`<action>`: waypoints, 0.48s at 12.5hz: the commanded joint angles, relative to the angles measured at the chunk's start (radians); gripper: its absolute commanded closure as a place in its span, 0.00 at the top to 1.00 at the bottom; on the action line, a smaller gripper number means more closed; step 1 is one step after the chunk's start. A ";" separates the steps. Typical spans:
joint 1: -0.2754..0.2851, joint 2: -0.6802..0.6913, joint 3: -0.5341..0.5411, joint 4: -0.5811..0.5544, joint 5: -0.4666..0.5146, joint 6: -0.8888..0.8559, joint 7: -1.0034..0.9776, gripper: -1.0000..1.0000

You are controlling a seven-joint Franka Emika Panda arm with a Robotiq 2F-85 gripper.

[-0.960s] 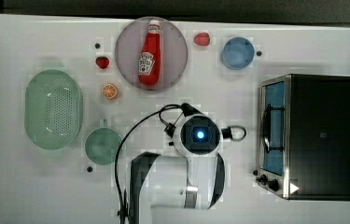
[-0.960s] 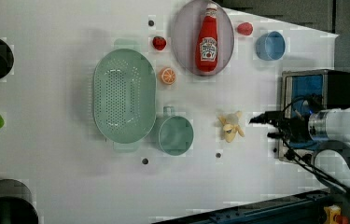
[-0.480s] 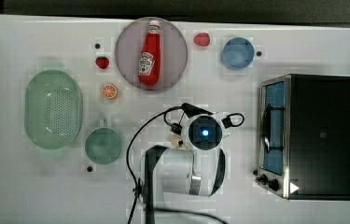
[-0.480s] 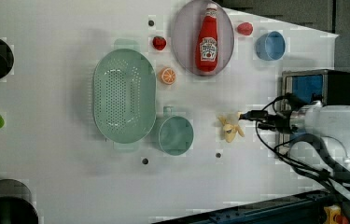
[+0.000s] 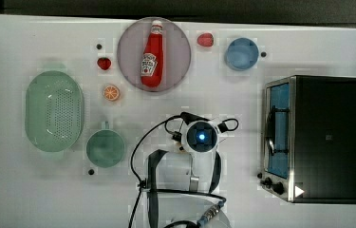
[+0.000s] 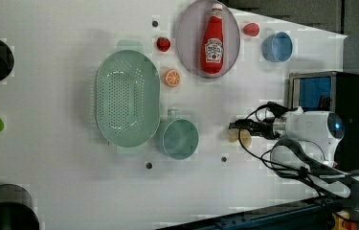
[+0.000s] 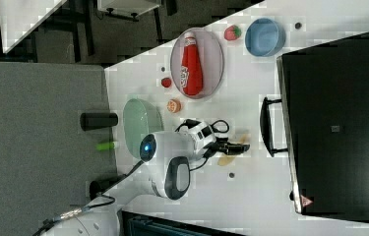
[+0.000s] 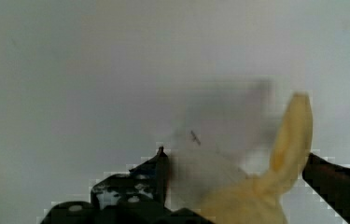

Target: Pick Banana and place it in mug.

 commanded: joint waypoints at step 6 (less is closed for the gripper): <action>-0.003 -0.038 0.030 0.005 0.000 0.043 -0.032 0.28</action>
